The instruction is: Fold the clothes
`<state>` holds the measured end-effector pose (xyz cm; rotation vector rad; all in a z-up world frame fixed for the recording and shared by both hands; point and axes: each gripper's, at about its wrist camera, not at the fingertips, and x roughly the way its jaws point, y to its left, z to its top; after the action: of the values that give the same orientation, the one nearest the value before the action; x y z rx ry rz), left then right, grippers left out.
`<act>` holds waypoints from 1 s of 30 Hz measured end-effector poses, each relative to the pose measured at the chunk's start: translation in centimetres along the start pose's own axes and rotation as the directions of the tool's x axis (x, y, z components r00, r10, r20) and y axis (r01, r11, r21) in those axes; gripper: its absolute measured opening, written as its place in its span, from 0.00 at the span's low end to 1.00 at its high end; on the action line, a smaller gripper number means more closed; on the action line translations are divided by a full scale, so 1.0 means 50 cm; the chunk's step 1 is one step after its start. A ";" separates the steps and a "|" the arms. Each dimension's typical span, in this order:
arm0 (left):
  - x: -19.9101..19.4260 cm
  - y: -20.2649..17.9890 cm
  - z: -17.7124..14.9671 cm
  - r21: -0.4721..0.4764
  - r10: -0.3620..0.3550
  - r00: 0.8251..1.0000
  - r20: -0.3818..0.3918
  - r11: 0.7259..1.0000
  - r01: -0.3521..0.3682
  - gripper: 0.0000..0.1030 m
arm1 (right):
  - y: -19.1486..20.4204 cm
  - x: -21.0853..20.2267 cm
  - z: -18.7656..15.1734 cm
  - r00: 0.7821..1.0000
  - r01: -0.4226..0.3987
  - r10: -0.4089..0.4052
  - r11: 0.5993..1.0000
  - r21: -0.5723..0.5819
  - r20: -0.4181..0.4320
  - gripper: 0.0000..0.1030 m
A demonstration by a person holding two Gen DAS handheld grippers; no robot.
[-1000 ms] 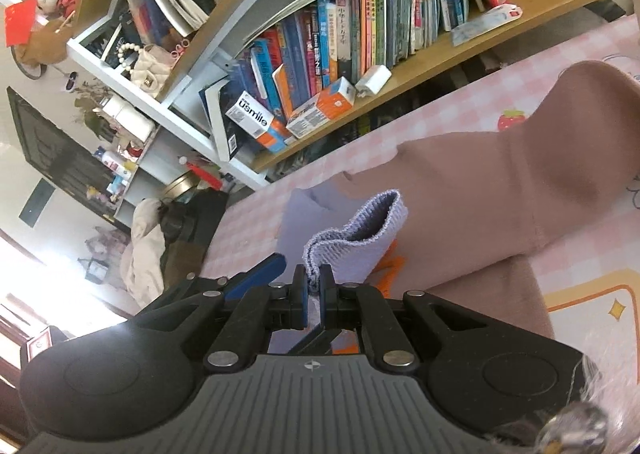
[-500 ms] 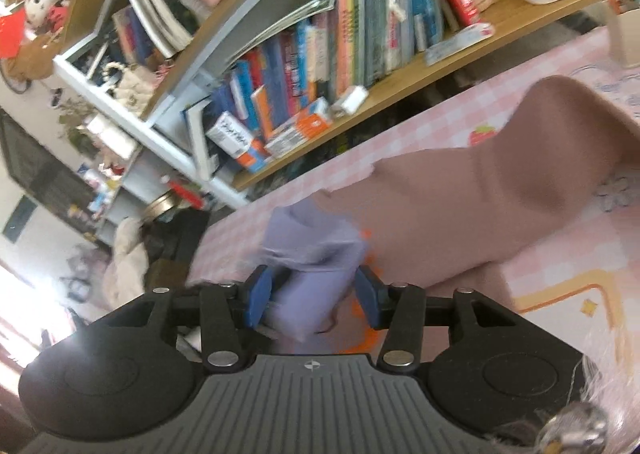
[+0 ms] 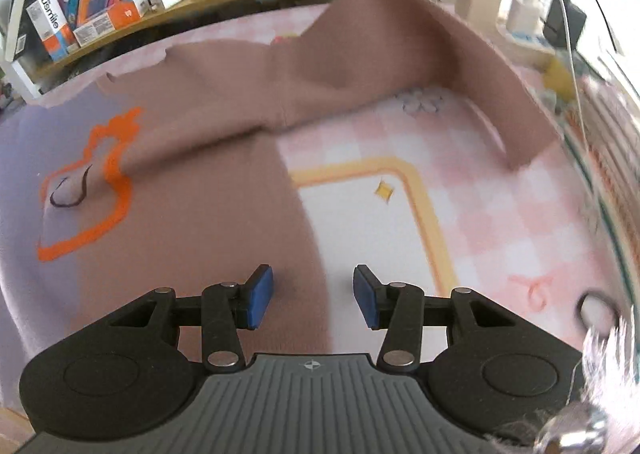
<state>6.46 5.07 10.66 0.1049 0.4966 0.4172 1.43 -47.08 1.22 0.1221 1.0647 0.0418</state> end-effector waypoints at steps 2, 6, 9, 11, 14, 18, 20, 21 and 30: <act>0.030 0.012 -0.021 0.039 -0.007 1.000 -0.027 0.999 0.008 0.04 | 0.014 -0.001 -0.007 1.000 0.018 -0.018 1.000 -0.001 -0.002 0.41; 0.069 0.042 -0.061 0.002 -0.039 0.996 -0.084 0.999 0.039 0.05 | 0.042 -0.003 -0.021 0.998 0.057 -0.057 0.998 -0.006 -0.005 0.31; 0.073 0.064 -0.087 -0.013 -0.066 0.989 -0.132 0.998 0.065 0.14 | 0.056 -0.009 -0.027 0.999 0.046 -0.046 0.999 -0.011 -0.006 0.15; 0.062 0.088 -0.109 -0.020 -0.049 0.985 -0.166 0.999 0.046 0.23 | 0.064 -0.014 -0.031 0.999 0.037 -0.037 0.999 -0.009 -0.014 0.12; 0.037 0.140 -0.159 -0.075 -0.019 0.977 -0.212 0.997 0.003 0.46 | 0.072 -0.016 -0.037 0.999 0.051 -0.051 0.999 0.000 -0.012 0.12; -0.025 0.163 -0.248 -0.091 -0.054 0.962 -0.269 0.995 0.031 0.46 | 0.079 -0.021 -0.046 0.995 0.101 -0.101 0.995 -0.001 0.002 0.26; -0.059 0.128 -0.272 -0.113 -0.166 0.952 -0.258 0.984 0.141 0.46 | 0.084 -0.022 -0.052 0.993 0.121 -0.121 0.993 -0.013 0.007 0.27; -0.075 0.107 -0.282 -0.127 -0.228 0.941 -0.250 0.971 0.201 0.46 | 0.085 -0.023 -0.054 0.993 0.117 -0.117 0.993 -0.014 0.004 0.27; -0.071 -0.110 -0.254 -0.092 -0.536 0.807 -0.247 0.842 0.531 0.46 | 0.120 -0.054 -0.052 0.999 0.032 -0.033 0.998 -0.048 -0.037 0.08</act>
<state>-0.51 -1.43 0.04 -0.1134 0.7590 -0.1265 -2.00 -41.18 3.05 0.0609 1.1024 0.0402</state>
